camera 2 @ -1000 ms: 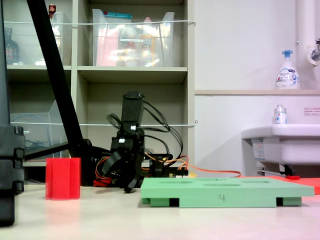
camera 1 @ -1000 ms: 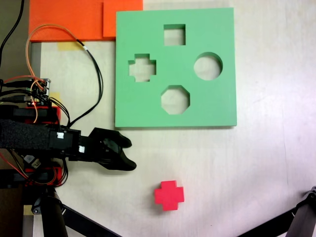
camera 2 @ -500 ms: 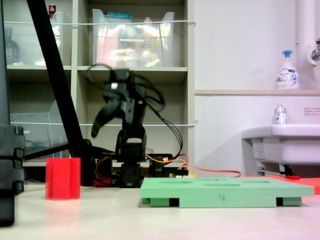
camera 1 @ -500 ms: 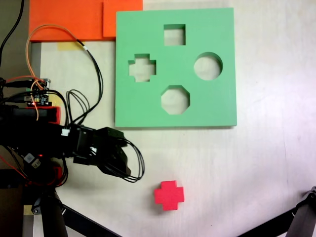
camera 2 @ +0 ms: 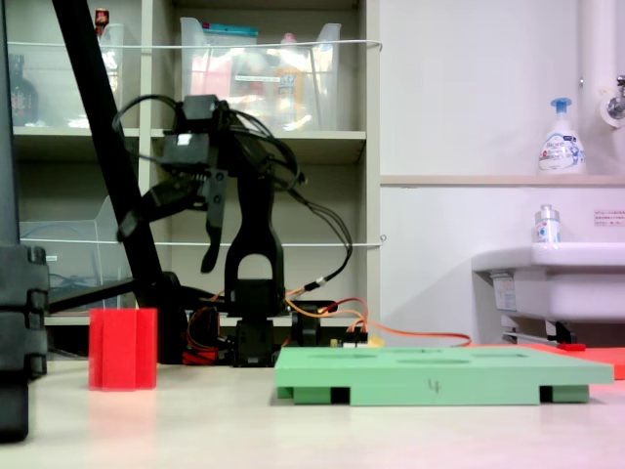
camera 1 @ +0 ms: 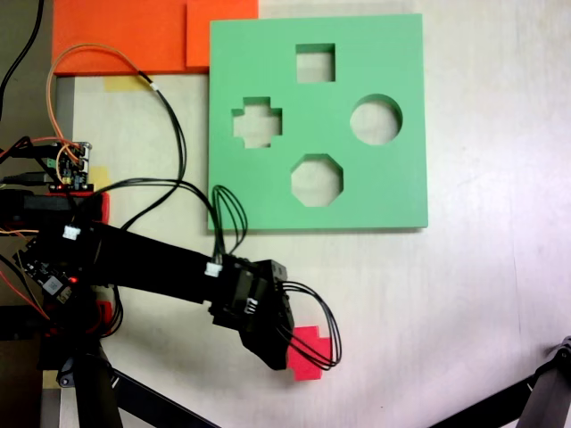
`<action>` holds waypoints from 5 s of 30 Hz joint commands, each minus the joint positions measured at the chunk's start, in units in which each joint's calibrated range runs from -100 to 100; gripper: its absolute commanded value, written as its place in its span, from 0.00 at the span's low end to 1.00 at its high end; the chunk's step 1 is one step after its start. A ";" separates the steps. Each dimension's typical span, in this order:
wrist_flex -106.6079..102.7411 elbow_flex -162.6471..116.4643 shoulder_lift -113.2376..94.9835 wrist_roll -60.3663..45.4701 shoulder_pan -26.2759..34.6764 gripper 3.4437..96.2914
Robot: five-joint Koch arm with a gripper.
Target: Put the cross columnar block into the corresponding hole
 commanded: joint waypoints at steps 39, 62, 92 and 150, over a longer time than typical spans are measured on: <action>1.41 14.10 46.64 -3.17 -4.35 0.48; -2.35 2.63 -1.96 10.16 6.15 0.41; -2.35 25.06 32.26 43.81 37.41 0.41; -2.35 14.20 18.15 46.98 39.51 0.41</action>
